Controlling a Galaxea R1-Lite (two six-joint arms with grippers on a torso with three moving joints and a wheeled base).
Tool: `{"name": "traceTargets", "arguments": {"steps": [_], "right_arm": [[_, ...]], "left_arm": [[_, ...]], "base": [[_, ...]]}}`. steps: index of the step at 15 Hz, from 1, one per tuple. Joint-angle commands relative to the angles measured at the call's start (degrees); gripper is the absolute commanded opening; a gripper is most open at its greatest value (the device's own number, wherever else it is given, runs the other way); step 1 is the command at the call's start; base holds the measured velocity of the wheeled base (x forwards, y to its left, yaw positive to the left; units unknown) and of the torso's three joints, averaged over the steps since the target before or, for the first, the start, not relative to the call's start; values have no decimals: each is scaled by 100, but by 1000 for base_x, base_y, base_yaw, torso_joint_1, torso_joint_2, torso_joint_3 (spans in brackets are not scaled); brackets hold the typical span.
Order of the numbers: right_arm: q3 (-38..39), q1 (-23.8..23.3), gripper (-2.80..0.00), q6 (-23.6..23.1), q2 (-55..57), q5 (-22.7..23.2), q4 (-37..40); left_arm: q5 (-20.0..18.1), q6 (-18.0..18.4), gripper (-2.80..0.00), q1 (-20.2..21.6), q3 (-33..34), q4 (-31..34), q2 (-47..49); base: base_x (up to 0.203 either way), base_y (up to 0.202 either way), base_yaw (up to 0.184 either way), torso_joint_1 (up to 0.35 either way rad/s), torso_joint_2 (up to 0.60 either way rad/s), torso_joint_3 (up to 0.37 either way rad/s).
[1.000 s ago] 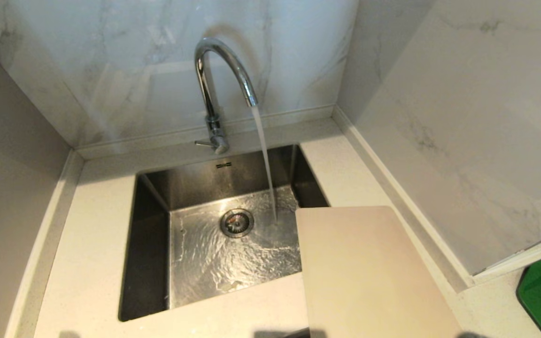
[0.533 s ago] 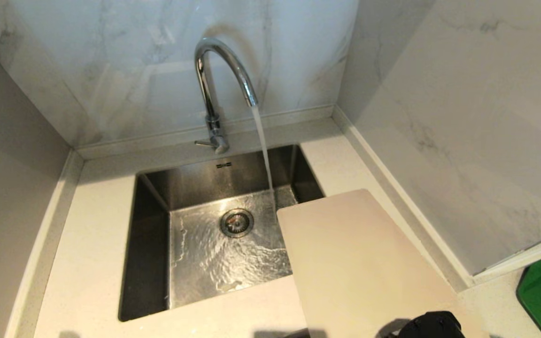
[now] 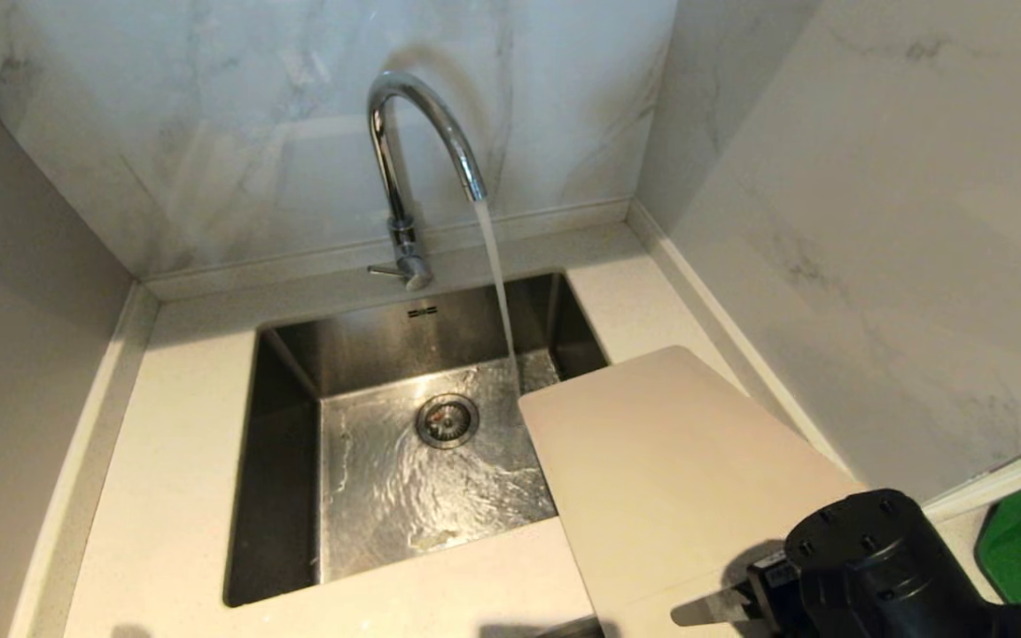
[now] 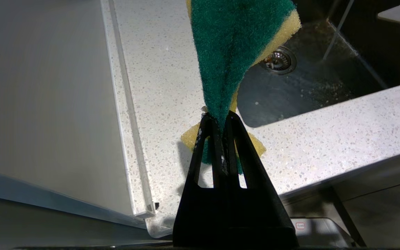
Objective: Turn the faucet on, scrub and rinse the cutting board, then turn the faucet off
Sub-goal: Pick up the cutting board
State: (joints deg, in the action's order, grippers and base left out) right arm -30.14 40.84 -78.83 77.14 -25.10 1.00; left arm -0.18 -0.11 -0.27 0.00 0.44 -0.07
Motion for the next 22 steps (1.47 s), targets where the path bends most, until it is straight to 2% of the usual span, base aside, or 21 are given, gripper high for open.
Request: {"name": "traceTargets", "arguments": {"steps": [1, 6, 12, 16, 18, 22], "right_arm": [[-229, 3, -280, -358, -200, -6, 35], [-360, -21, -280, -921, -407, -12, 23], [-739, -32, -280, -2066, -651, 58, -17], [-847, -32, -280, -2460, -812, 85, -31], [-855, -40, -280, -2531, -875, 377, -30], [-825, -143, -280, -2570, -839, 1441, -30]], "left_arm": [[1, -6, -280, 0, 0, 0, 7], [1, -6, -280, 0, 0, 0, 7], [1, -6, -280, 0, 0, 0, 7], [1, -6, -280, 0, 0, 0, 7], [1, -5, -280, 0, 0, 0, 7], [1, -6, -280, 0, 0, 0, 7]], "base": [[0, 0, 0, 0, 0, 0], [0, 0, 0, 0, 0, 0], [0, 0, 0, 0, 0, 0], [0, 0, 0, 0, 0, 0], [0, 0, 0, 0, 0, 0], [0, 0, 0, 0, 0, 0]]}}
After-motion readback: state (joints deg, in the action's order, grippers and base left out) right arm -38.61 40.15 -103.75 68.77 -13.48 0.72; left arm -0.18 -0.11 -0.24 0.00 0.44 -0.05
